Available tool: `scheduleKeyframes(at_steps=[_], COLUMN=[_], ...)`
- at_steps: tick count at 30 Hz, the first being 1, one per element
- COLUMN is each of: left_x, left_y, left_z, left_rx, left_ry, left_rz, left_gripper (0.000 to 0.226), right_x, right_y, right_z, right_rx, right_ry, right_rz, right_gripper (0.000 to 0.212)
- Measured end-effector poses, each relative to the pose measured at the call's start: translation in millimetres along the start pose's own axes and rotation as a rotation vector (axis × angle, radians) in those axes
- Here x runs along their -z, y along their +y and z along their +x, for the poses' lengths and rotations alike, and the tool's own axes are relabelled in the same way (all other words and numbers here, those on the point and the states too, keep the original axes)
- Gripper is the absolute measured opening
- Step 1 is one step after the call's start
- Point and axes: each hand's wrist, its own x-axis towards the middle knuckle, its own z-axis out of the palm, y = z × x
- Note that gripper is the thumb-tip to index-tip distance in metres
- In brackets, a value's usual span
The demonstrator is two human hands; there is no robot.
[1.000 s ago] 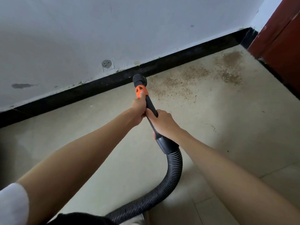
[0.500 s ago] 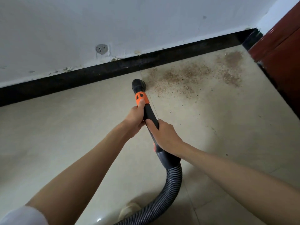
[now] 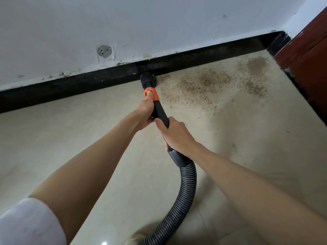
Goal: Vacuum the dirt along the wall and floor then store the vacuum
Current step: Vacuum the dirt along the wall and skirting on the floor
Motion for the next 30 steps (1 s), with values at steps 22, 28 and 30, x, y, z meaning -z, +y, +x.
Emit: scheduleKeyframes(at_steps=[22, 28, 30], left_x=[-20.0, -44.3, -47.8], left_y=[-81.9, -84.8, -86.7], left_z=[-92.9, -98.1, -97.2], left_rx=[0.065, 0.096, 0.098], left_ry=[-0.099, -0.103, -0.104], left_rz=[-0.180, -0.153, -0.137], left_gripper=[0.044, 0.049, 0.049], right_x=[19.5, 25.8, 26.1], right_y=[46.1, 60.9, 63.6], right_z=[-105.6, -118.3, -121.2], right_rx=[-0.053, -0.080, -0.081], right_ry=[-0.231, -0.183, -0.171], right_rz=[-0.062, -0.046, -0.046], right_gripper=[0.048, 0.050, 0.049])
